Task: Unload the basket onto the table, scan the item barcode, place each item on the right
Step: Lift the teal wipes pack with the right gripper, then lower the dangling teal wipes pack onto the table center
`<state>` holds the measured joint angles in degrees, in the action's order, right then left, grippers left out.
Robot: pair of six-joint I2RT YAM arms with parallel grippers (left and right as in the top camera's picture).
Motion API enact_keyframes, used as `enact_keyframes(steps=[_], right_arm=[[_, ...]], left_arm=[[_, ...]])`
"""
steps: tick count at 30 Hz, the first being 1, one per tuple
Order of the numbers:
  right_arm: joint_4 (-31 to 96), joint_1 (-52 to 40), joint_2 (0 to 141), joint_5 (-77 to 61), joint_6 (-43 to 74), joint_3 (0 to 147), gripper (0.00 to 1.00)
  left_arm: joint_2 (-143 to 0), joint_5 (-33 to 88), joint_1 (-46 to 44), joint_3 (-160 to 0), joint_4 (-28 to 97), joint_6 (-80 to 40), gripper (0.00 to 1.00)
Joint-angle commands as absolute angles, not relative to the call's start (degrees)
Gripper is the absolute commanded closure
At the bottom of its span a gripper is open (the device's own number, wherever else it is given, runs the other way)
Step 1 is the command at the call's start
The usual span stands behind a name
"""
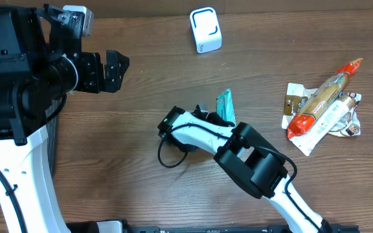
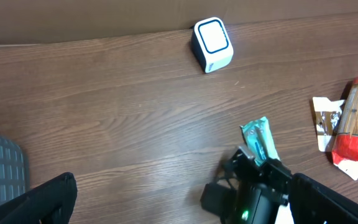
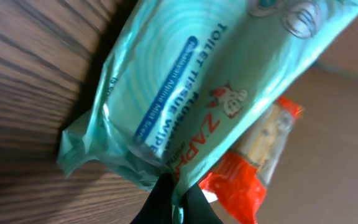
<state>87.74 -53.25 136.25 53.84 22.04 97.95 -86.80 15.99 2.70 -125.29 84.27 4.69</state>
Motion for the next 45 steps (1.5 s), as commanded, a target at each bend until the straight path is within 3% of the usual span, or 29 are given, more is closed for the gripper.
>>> enact_keyframes(steps=[1,9,11,17,24,26,41,45], right_arm=[[87.7,-56.2,137.1,58.3,22.3,98.2,0.96],[84.9,-61.4,137.1,58.4,22.4,98.2,0.95],[83.5,-62.8,137.1,58.3,22.1,98.2,0.8],[80.1,-65.7,137.1,57.7,18.5,98.2,0.66],[78.1,-65.2,137.1,51.2,20.3,98.6,0.24],[78.6,-64.3,137.1,48.1,21.8,99.8,0.16],[79.5,-48.1,131.4,18.9,19.9,115.0,0.18],[78.0,-44.0,131.5,5.5,21.2,114.7,0.26]], left_arm=[[-87.0,15.9,2.6,-125.7,84.2,5.6,0.0],[-87.0,15.9,2.6,-125.7,84.2,5.6,0.0],[-87.0,15.9,2.6,-125.7,84.2,5.6,0.0],[-87.0,15.9,2.6,-125.7,84.2,5.6,0.0],[-87.0,15.9,2.6,-125.7,84.2,5.6,0.0],[-87.0,15.9,2.6,-125.7,84.2,5.6,0.0],[-87.0,15.9,2.6,-125.7,84.2,5.6,0.0],[-87.0,15.9,2.6,-125.7,84.2,5.6,0.0]])
